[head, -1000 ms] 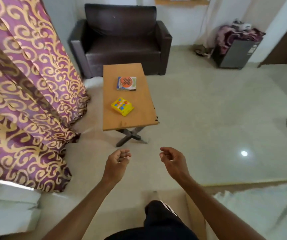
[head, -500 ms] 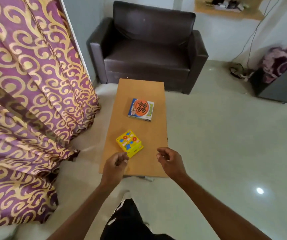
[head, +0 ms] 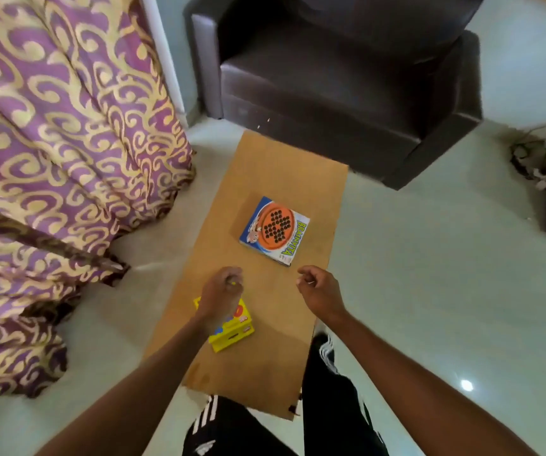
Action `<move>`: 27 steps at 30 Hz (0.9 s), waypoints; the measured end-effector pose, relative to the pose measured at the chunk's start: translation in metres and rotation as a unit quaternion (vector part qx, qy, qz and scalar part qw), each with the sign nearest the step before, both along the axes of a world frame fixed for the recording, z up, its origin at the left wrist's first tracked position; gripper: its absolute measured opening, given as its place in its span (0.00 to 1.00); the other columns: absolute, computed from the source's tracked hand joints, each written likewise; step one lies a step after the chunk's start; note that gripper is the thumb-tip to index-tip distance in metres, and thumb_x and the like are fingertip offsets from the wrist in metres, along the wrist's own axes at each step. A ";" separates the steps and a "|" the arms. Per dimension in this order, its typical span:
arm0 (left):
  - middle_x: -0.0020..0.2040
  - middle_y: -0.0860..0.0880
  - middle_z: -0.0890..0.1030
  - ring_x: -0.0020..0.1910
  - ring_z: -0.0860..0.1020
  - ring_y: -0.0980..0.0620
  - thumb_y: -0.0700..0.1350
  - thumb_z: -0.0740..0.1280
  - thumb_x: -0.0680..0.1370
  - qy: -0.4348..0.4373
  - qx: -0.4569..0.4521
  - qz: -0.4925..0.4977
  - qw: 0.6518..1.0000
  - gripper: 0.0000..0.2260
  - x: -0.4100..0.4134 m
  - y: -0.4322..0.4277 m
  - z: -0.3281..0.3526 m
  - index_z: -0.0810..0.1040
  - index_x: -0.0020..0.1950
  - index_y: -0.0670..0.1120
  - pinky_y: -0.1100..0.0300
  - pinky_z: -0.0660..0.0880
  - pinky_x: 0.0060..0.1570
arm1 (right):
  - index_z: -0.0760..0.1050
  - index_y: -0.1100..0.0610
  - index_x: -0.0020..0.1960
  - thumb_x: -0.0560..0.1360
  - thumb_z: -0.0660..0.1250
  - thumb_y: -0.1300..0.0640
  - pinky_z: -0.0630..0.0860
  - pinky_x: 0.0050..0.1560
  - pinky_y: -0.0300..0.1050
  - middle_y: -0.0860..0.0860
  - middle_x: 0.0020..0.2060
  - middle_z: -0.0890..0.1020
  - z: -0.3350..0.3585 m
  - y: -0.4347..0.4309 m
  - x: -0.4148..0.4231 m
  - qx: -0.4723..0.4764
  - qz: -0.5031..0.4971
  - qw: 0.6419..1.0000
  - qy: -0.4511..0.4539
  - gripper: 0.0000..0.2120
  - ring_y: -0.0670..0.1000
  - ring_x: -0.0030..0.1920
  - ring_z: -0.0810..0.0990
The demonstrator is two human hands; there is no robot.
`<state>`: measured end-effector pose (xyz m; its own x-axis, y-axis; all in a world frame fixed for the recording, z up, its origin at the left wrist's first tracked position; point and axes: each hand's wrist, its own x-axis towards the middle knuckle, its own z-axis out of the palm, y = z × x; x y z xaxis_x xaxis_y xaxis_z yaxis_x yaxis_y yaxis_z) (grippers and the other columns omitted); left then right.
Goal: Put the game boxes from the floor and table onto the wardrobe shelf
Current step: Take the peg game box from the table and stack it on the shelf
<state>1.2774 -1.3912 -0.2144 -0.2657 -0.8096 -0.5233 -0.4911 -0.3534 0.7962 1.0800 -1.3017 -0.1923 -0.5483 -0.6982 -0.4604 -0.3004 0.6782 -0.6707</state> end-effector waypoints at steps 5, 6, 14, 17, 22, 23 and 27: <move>0.56 0.47 0.82 0.53 0.79 0.47 0.39 0.64 0.75 -0.117 0.019 0.034 0.992 0.14 -0.066 -0.061 -0.082 0.79 0.59 0.46 0.56 0.74 0.52 | 0.79 0.54 0.60 0.73 0.65 0.60 0.78 0.55 0.48 0.48 0.44 0.83 -0.098 -0.076 -0.066 0.086 0.103 0.991 -0.017 0.16 0.52 0.48 0.81; 0.58 0.46 0.81 0.55 0.78 0.47 0.39 0.65 0.75 -0.130 0.014 0.035 0.991 0.15 -0.077 -0.071 -0.100 0.77 0.62 0.45 0.56 0.73 0.55 | 0.77 0.54 0.63 0.73 0.65 0.60 0.77 0.56 0.47 0.52 0.49 0.84 -0.117 -0.087 -0.076 0.108 0.116 0.987 -0.021 0.18 0.54 0.52 0.81; 0.60 0.48 0.77 0.57 0.77 0.48 0.55 0.72 0.66 -0.176 0.060 0.005 0.983 0.30 -0.138 -0.134 -0.201 0.70 0.64 0.49 0.47 0.78 0.55 | 0.58 0.51 0.75 0.73 0.70 0.57 0.72 0.52 0.46 0.53 0.64 0.77 -0.211 -0.135 -0.131 0.168 0.210 0.961 -0.067 0.35 0.58 0.62 0.77; 0.54 0.52 0.80 0.51 0.79 0.50 0.59 0.71 0.66 -0.193 0.075 0.031 0.978 0.24 -0.137 -0.132 -0.205 0.73 0.58 0.51 0.47 0.80 0.52 | 0.57 0.53 0.76 0.72 0.71 0.59 0.72 0.62 0.47 0.51 0.67 0.75 -0.212 -0.140 -0.144 0.162 0.204 0.961 -0.094 0.37 0.54 0.66 0.74; 0.56 0.43 0.83 0.55 0.80 0.45 0.48 0.69 0.74 -0.211 0.222 -0.093 0.947 0.15 -0.148 -0.080 -0.180 0.80 0.60 0.45 0.54 0.76 0.54 | 0.55 0.57 0.77 0.70 0.71 0.64 0.69 0.67 0.46 0.55 0.71 0.72 -0.208 -0.159 -0.184 0.149 0.178 0.970 -0.077 0.40 0.54 0.70 0.72; 0.59 0.43 0.81 0.58 0.79 0.45 0.46 0.68 0.74 -0.235 0.238 -0.076 0.939 0.16 -0.150 -0.071 -0.179 0.79 0.61 0.46 0.55 0.76 0.57 | 0.54 0.57 0.78 0.70 0.72 0.64 0.68 0.69 0.49 0.55 0.72 0.69 -0.206 -0.165 -0.192 0.154 0.170 0.971 -0.067 0.42 0.55 0.71 0.70; 0.64 0.41 0.76 0.63 0.74 0.40 0.44 0.64 0.72 -0.290 0.117 0.100 0.944 0.20 -0.166 -0.083 -0.177 0.71 0.65 0.44 0.50 0.72 0.60 | 0.60 0.59 0.73 0.70 0.72 0.62 0.72 0.60 0.52 0.60 0.68 0.70 -0.209 -0.176 -0.209 0.183 0.114 0.976 -0.009 0.36 0.61 0.68 0.71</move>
<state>1.1117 -1.4747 -0.3913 0.2675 -0.6577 -0.7042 -0.7252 -0.6186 0.3022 0.8708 -1.4777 -0.4011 -0.3871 -0.5877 -0.7104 -0.4627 0.7903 -0.4016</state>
